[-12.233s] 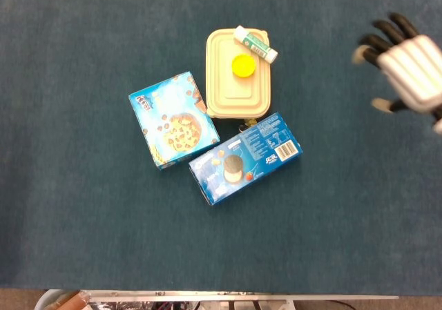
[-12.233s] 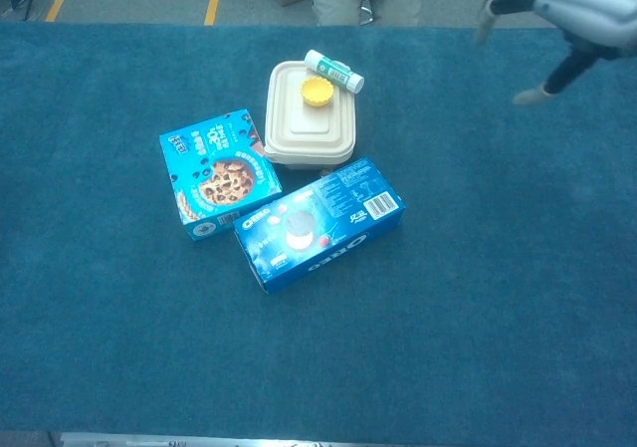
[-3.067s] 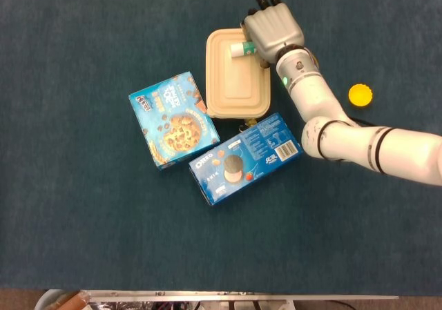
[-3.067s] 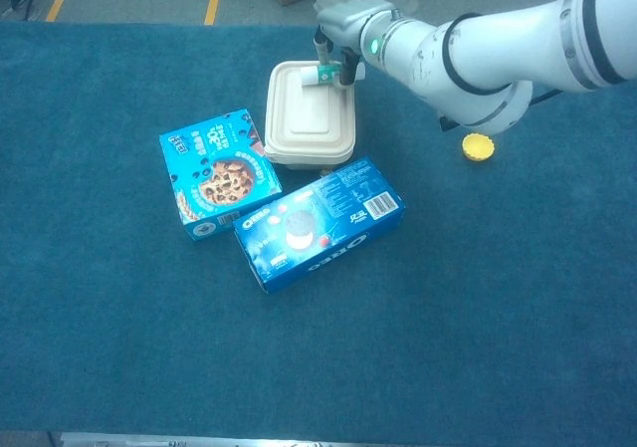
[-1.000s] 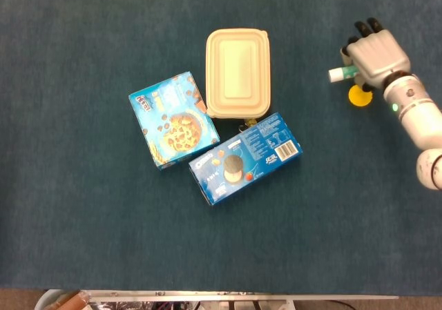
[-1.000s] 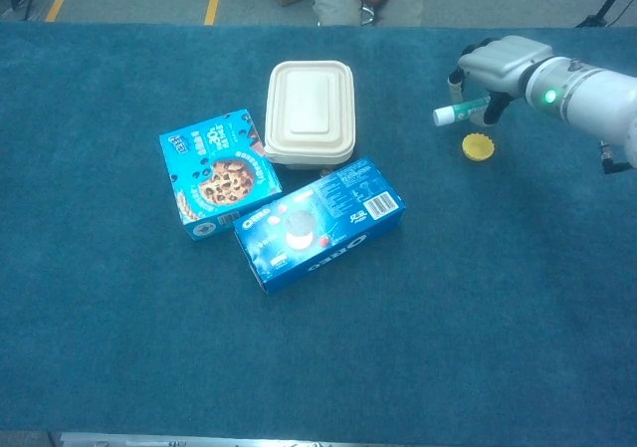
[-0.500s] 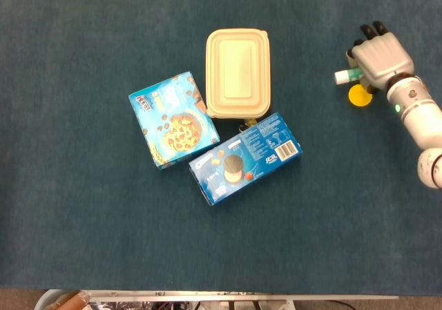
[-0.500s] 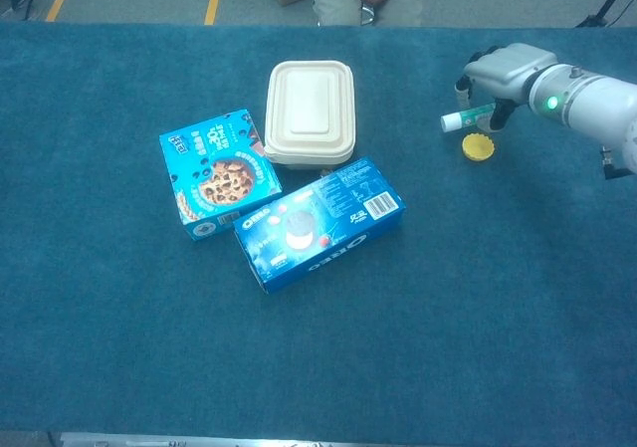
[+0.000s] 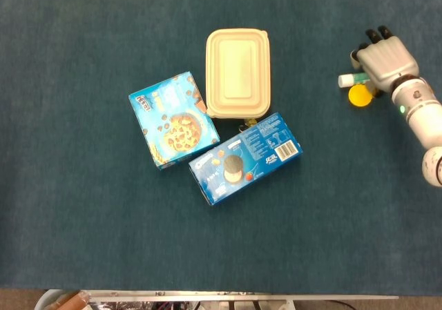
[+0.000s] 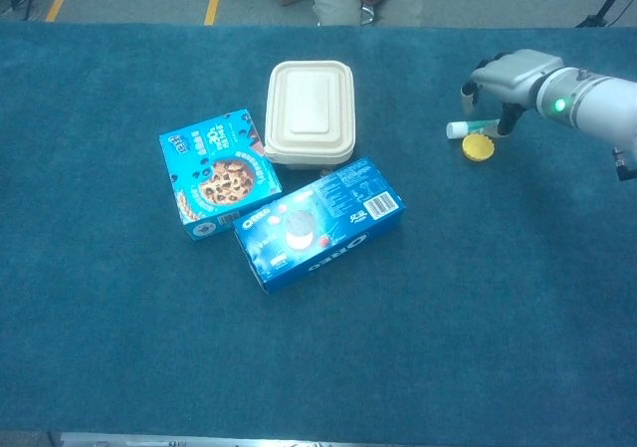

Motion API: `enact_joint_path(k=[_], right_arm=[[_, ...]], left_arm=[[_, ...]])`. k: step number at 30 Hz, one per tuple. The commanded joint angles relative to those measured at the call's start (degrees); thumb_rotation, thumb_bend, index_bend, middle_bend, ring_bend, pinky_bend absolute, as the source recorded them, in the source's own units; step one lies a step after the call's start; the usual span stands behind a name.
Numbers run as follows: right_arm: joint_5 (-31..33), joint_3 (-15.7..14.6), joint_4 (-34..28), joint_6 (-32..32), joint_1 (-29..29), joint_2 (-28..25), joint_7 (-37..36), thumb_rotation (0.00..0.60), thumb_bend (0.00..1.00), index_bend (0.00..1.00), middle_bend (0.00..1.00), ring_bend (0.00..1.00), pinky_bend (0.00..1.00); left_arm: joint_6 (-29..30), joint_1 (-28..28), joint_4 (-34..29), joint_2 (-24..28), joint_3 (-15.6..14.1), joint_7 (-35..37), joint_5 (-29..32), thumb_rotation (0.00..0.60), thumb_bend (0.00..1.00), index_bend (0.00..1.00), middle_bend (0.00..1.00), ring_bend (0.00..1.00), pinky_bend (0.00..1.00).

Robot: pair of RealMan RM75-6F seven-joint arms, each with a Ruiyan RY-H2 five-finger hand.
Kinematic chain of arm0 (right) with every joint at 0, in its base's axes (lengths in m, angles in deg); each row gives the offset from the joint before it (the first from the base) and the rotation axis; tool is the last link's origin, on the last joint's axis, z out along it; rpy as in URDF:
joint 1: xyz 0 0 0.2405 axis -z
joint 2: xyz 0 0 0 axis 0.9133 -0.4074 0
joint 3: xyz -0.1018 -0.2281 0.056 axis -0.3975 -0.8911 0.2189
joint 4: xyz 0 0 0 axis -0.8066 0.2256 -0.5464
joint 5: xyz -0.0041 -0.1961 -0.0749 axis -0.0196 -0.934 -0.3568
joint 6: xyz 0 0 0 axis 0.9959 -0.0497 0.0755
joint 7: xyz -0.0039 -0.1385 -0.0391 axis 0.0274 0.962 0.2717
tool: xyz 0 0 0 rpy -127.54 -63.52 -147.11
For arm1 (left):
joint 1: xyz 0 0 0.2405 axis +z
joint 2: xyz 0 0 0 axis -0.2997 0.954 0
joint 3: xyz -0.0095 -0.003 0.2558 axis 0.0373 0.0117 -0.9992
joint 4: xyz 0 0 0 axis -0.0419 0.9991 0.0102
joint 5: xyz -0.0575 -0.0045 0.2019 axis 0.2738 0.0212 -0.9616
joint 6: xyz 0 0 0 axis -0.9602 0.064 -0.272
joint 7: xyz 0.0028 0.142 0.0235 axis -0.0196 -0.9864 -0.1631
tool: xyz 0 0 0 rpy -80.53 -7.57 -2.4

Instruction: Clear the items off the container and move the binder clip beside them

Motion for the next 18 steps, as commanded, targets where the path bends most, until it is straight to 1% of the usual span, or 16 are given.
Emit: enact_joint_path(k=[1,4,7,13,18], right_arm=[[0.2,0.0,-0.3,0.2,-0.2,-0.3,0.0,0.6,0.33,0.32,0.27,0.05,0.0],[0.1,0.1,-0.8,0.3,-0.2,-0.7,-0.4,0.6,0.32,0.32,0.27,0.05,0.0],[-0.8,0.9,-2.3,0.0,0.0,-1.6,-1.7,0.6,0.32,0.32,0.27,0.05,0.0],[-7.3,4.6,-10.5,-2.9,0.6,-6.8,-6.4,0.6,0.31,0.32,0.27,0.05,0.0],[-13.4,7.1,-17.0,-5.7,1.2,-11.3,-9.3,0.6,0.27,0.32,0.27,0.05,0.0]], left_arm=[[-0.1,-0.1,0.0,0.0,0.0,0.0,0.0,0.6,0.39,0.18,0.13,0.07,0.05],[-0.2,-0.1,0.1,-0.1,0.0,0.0,0.0,0.6,0.39,0.18,0.13,0.06,0.05],[-0.2,-0.1,0.2,-0.2,0.0,0.1,0.0,0.6,0.39,0.18,0.13,0.06,0.05],[-0.4,-0.2,0.1,-0.1,0.0,-0.1,0.1,0.6,0.39,0.18,0.13,0.06,0.05],[-0.8,-0.4,-0.1,0.0,0.0,-0.3,0.2,0.6,0.39,0.18,0.13,0.06,0.05]])
